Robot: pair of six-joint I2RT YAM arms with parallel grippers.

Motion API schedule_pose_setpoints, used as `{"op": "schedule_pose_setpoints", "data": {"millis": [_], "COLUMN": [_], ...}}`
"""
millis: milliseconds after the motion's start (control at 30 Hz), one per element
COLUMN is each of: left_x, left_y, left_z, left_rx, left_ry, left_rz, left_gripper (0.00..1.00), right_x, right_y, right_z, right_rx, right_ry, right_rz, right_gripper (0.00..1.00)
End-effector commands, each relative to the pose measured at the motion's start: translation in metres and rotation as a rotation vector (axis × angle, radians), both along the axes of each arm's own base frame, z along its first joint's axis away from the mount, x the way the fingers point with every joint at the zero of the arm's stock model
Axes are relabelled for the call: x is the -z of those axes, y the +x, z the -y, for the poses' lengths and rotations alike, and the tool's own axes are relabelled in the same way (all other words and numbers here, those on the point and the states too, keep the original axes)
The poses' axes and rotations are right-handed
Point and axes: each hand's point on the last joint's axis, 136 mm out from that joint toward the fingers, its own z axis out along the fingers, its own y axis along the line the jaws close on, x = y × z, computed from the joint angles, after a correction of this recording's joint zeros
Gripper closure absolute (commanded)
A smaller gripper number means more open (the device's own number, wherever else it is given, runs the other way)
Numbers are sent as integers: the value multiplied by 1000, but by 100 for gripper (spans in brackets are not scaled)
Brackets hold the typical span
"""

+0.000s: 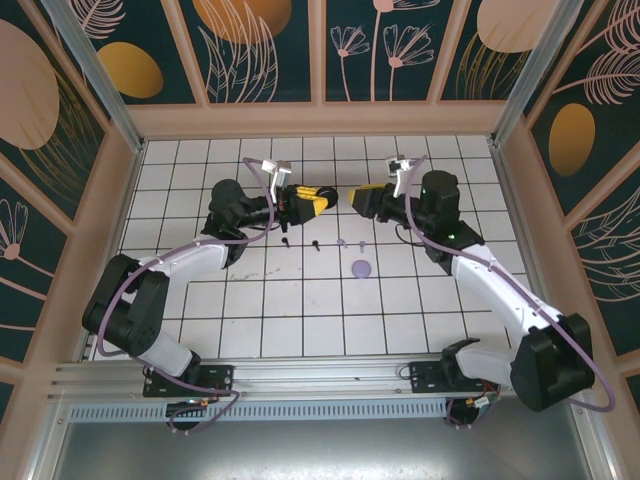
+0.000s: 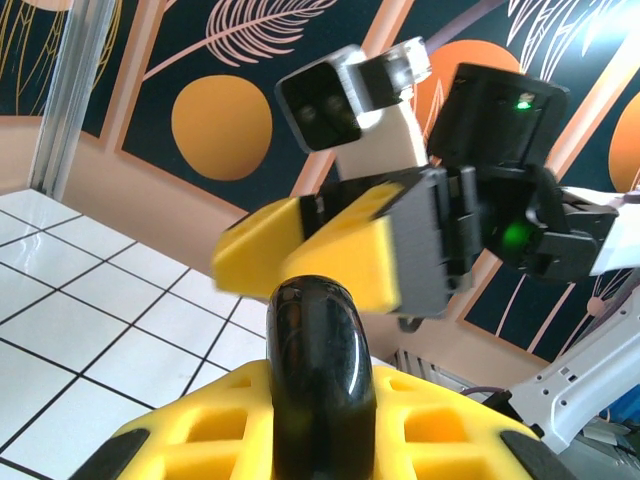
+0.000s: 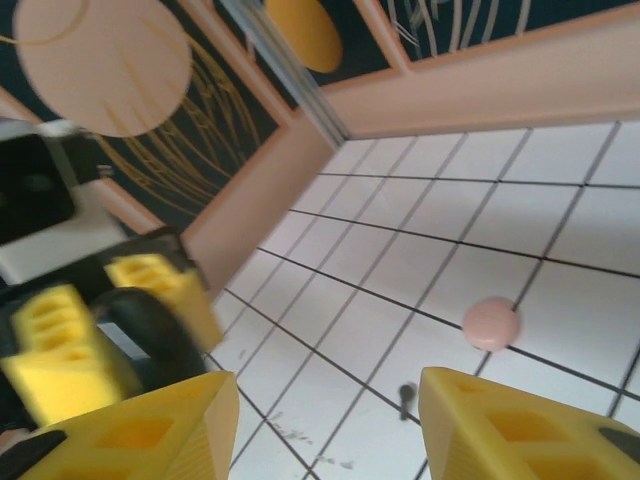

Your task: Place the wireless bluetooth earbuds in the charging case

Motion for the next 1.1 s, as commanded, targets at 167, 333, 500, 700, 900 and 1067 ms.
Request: {"op": "schedule_pose_setpoints", "data": {"millis": [167, 333, 500, 700, 900, 1067], "left_x": [-9, -13, -17, -24, -26, -20], "left_y": [-5, -5, -8, -14, -17, -14], "left_z": [3, 3, 1, 0, -1, -1], "left_rx": [31, 32, 33, 48, 49, 40], "left_ry": [0, -2, -2, -10, -13, -10], "left_rz": [53, 60, 72, 81, 87, 78], "left_gripper": [100, 100, 100, 100, 100, 100], "right_x": [-40, -23, 5, 24, 23, 6], "right_y": [-26, -12, 0, 17, 26, 10], "right_z": [-38, -45, -33, -15, -13, -2], "right_rx": [-140, -126, -86, -20, -19, -27], "right_ry": [20, -14, -38, -18, -11, -10], "right_rz": [96, 65, 17, -25, -37, -7], "right_gripper": [46, 48, 51, 53, 54, 54]}}
